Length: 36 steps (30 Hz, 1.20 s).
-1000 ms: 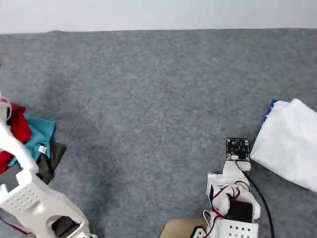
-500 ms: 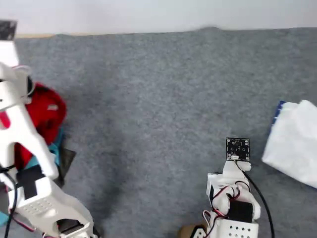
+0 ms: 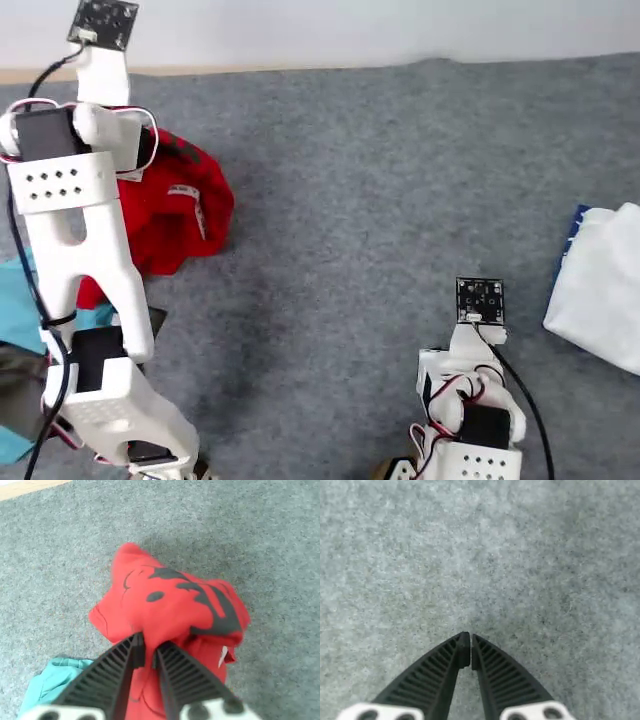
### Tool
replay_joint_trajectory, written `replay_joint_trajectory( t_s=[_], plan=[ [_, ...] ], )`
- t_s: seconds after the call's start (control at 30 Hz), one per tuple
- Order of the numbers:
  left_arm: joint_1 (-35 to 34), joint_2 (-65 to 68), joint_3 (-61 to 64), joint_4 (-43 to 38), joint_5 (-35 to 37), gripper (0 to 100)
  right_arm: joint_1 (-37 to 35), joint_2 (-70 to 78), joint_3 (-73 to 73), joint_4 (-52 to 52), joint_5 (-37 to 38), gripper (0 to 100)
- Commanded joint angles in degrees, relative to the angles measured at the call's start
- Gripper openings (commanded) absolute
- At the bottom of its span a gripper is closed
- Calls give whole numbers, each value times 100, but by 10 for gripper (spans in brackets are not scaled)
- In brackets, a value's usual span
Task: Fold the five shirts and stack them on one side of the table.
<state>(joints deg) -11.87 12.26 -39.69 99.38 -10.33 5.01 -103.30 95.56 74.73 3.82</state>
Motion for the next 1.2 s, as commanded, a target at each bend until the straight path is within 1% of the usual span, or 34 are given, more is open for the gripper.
replay_joint_trajectory(
  t_s=[0.0, 0.3, 0.53, 0.73, 0.83, 0.93, 1.03, 1.17],
  plan=[
    [53, -325, -163, 105, 53, 5, -84, -57, 88, 31, -26, 10],
    [114, -308, -163, 105, 35, 5, -84, -57, 88, 31, -26, 10],
    [888, 132, -207, 97, 44, 5, -84, -57, 88, 31, -26, 10],
    [1969, 334, -215, 53, 35, 5, -84, -57, 88, 31, -26, 10],
    [2514, 299, -215, -114, 35, 5, -84, -57, 88, 31, -26, 10],
    [2954, 343, -558, -149, 44, 5, -84, -57, 88, 31, -26, 10],
    [3138, 352, -813, -167, 35, 5, -84, -57, 88, 31, -26, 10],
    [3015, 404, -664, -149, 35, 5, -75, -57, 88, 31, -26, 10]
  ],
)
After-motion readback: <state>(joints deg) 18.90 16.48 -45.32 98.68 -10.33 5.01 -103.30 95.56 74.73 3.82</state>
